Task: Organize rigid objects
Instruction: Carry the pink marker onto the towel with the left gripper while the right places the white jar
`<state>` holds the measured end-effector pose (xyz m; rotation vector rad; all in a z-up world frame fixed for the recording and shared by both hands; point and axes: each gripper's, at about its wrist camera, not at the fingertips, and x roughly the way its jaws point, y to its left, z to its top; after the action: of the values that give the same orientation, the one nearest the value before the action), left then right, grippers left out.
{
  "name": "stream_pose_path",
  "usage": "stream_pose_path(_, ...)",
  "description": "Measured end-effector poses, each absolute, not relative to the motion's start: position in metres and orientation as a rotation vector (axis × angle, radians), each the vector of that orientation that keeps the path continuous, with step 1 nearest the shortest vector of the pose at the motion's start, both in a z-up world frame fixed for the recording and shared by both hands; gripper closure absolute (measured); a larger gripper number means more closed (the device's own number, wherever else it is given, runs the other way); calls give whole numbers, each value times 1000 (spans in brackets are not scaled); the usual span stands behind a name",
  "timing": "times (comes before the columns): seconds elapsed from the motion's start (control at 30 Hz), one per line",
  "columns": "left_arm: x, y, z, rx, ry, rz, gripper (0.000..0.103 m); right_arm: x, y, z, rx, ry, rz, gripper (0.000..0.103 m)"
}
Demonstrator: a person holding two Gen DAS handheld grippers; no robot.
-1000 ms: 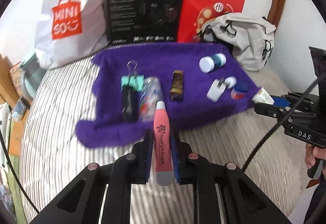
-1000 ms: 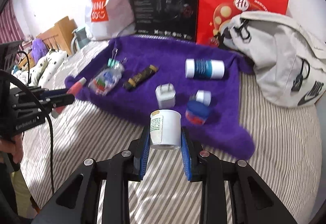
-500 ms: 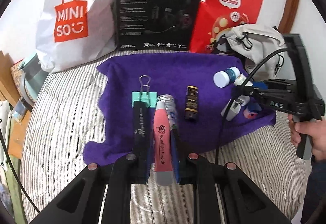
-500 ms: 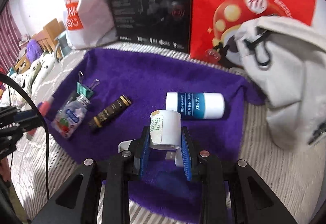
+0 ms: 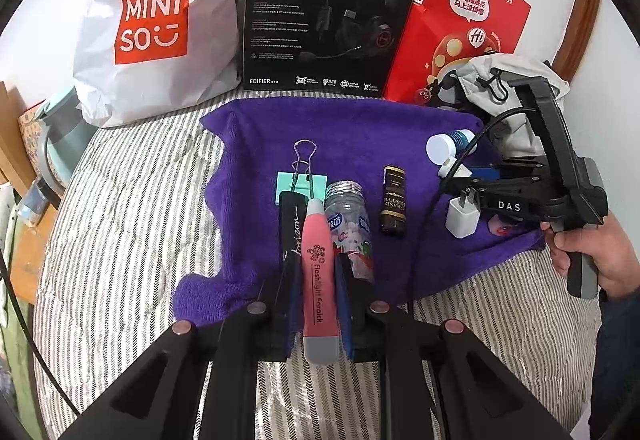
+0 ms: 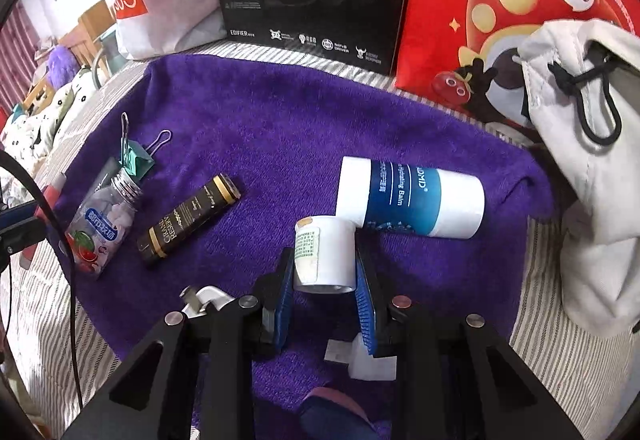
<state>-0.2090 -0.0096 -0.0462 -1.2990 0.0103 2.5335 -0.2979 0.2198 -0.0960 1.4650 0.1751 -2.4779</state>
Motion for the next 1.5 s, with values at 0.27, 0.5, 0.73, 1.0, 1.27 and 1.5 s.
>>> stream_pose_path(0.27,-207,-6,-46,-1299,22,2525,86,-296,219,-96,1440,234,-2455,74)
stream_pose_path(0.5,-207,-5,-45,-1304,31,2517,86,-289,226,-96,1450,234,-2429,66)
stream_pose_path(0.73,-210,2,-45,-1304,49,2508,86,-275,241,-88,1465,217,-2460,66)
stream_pose_path(1.0,-221,32,-43,-1282,91,2473,86,-237,266,-55,1377,124,-2574,63)
stream_pose_path(1.27,-242,78,-54,-1285,151,2414,86,-194,289,-38,1339,90,-2621,62)
stream_pose_path(1.5,-256,105,-78,-1343,191,2362,86,-169,302,-43,1352,34,-2616,57)
